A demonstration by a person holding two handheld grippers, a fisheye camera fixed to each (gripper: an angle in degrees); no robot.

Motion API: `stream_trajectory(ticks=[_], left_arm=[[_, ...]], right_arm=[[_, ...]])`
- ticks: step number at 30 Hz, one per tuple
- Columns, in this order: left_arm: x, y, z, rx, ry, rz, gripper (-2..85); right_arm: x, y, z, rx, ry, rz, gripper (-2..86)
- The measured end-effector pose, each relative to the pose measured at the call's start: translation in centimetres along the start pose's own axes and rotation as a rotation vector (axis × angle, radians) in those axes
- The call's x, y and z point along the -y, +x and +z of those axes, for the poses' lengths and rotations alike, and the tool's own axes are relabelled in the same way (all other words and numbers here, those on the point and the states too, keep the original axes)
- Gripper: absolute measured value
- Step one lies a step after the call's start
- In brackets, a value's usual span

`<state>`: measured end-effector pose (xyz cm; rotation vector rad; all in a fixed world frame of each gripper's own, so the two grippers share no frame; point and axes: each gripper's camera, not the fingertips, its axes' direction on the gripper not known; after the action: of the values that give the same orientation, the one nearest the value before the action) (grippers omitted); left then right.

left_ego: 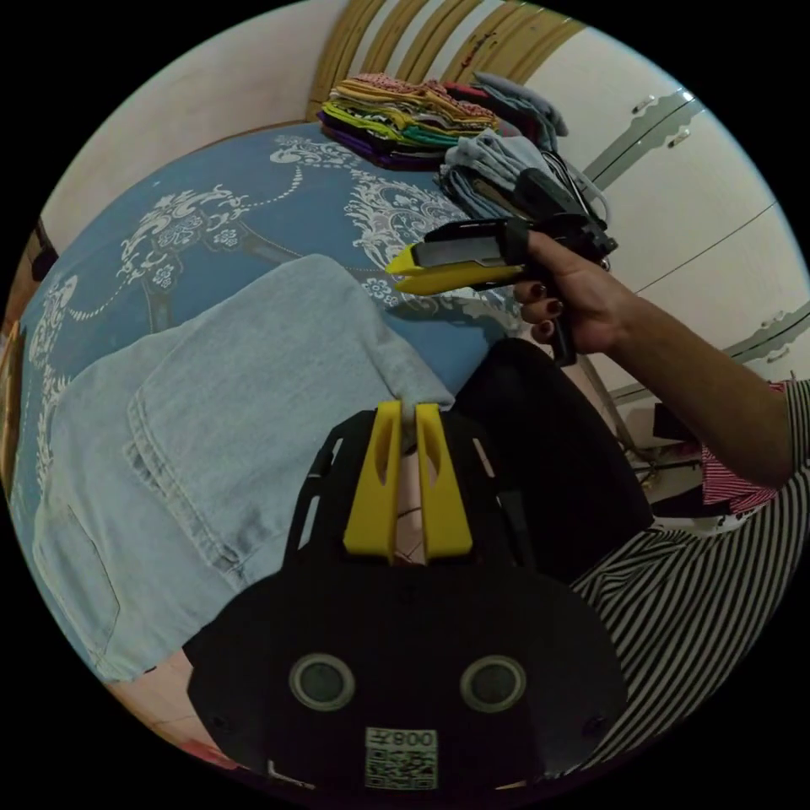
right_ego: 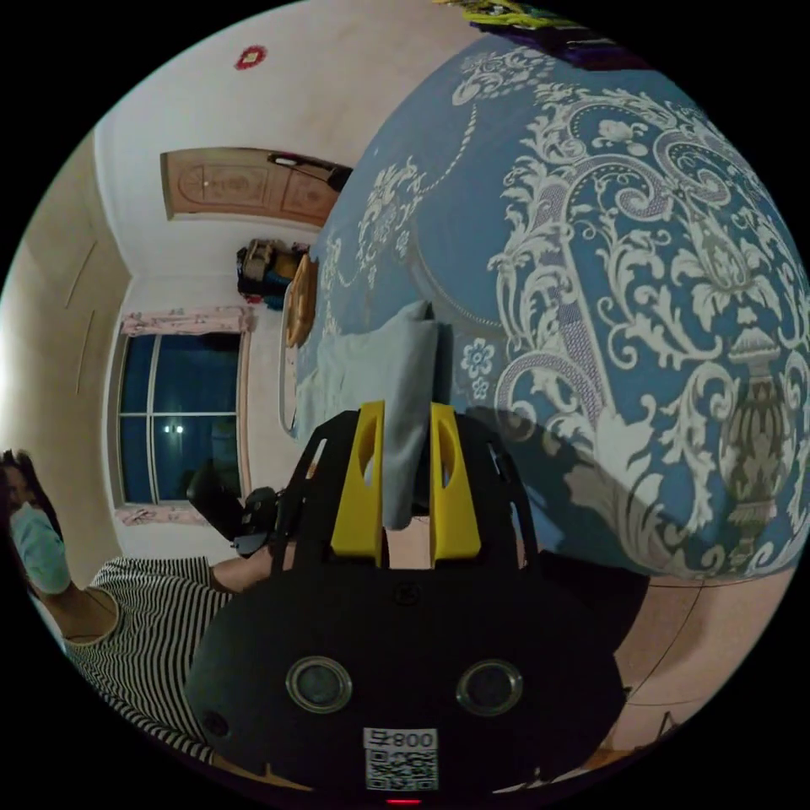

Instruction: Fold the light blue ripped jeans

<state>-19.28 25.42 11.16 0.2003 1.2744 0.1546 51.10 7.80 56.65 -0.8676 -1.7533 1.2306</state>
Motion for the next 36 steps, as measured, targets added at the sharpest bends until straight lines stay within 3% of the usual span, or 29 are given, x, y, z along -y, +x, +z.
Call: stream_trajectory(ticks=[13, 27, 36], left_arm=[[-1.1, 5.5, -4.6, -0.036, 0.031, 0.029, 2.7], [-2.1, 11.7, -14.6, -0.138, 0.041, 0.144, 2.6], [-11.3, 5.1, -32.8, -0.223, 0.346, -0.086, 2.7]], right_arm=[[8.7, 1.4, 8.8, 0.048, -0.095, 0.085, 7.8], [8.9, 4.3, 13.7, 0.11, -0.04, 0.106, 3.3], [10.4, -3.1, 22.8, 0.198, -0.014, -0.073, 3.1]])
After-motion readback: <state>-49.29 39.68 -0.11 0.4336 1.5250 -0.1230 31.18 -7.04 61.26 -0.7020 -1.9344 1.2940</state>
